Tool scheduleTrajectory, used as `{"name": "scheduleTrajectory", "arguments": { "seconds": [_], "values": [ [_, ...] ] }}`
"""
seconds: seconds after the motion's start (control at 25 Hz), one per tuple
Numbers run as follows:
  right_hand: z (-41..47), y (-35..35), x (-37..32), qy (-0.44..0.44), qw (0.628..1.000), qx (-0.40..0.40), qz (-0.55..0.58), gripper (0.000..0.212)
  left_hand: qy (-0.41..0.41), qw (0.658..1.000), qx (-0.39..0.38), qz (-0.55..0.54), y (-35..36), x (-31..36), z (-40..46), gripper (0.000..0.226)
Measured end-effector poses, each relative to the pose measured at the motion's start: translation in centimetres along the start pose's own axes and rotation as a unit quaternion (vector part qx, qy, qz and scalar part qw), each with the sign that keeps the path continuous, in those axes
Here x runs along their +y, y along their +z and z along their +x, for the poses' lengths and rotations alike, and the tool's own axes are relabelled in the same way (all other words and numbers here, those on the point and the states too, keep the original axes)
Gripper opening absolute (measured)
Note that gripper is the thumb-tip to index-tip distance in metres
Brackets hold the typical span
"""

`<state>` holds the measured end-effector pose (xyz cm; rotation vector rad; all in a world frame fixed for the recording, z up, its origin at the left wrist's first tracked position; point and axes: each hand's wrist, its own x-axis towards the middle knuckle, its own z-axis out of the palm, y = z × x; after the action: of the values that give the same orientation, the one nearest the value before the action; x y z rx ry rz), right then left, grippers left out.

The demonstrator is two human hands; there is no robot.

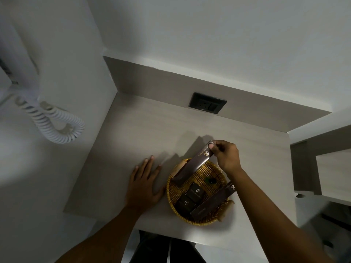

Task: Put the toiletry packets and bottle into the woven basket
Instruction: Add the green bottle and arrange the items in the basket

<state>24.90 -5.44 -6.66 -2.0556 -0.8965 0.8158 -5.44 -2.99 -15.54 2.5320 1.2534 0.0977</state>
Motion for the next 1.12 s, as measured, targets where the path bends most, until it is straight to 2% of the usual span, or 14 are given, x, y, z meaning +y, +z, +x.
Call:
{"name": "scheduleTrajectory", "arguments": {
  "seconds": [0.16, 0.28, 0.52, 0.64, 0.76, 0.84, 0.96, 1.0, 1.12],
  "values": [
    [-0.2, 0.8, -0.2, -0.015, 0.999, -0.033, -0.008, 0.012, 0.003, 1.0, 0.008, -0.002, 0.1, 0.0, -0.1, 0.079],
    [-0.8, 1.7, 0.2, -0.051, 0.996, -0.049, -0.056, 0.016, 0.004, 1.0, 0.011, -0.003, 0.3, -0.1, 0.0, 0.079],
    [-1.3, 1.5, 0.4, -0.069, 0.986, -0.046, -0.145, 0.045, 0.007, 1.0, 0.013, -0.004, 0.5, -0.3, 0.0, 0.079],
    [-3.0, -0.9, -0.2, -0.06, 0.992, 0.08, -0.071, 0.048, 0.006, 1.0, 0.003, -0.01, 0.4, -0.3, 0.0, 0.081],
    [-8.6, -3.2, 1.2, -0.058, 0.969, 0.234, -0.051, 0.04, -0.007, 1.0, -0.015, -0.011, -0.3, 0.1, -0.2, 0.083],
    [-13.6, -2.8, 3.5, 0.002, 0.963, 0.265, -0.04, 0.035, -0.019, 0.999, 0.005, -0.048, -1.0, 0.8, -0.1, 0.074],
    [-18.8, -0.6, 5.9, 0.183, 0.954, 0.23, 0.065, 0.036, -0.077, 0.977, 0.067, -0.188, -2.6, 2.3, 0.9, 0.063],
    [-19.5, 0.1, 6.4, 0.218, 0.948, 0.211, 0.097, 0.032, -0.086, 0.971, 0.073, -0.212, -3.1, 2.9, 1.4, 0.062],
    [-20.0, 0.7, 6.5, 0.236, 0.95, 0.165, 0.119, 0.017, -0.071, 0.976, 0.041, -0.203, -4.3, 5.0, 2.6, 0.052]
  ]
}}
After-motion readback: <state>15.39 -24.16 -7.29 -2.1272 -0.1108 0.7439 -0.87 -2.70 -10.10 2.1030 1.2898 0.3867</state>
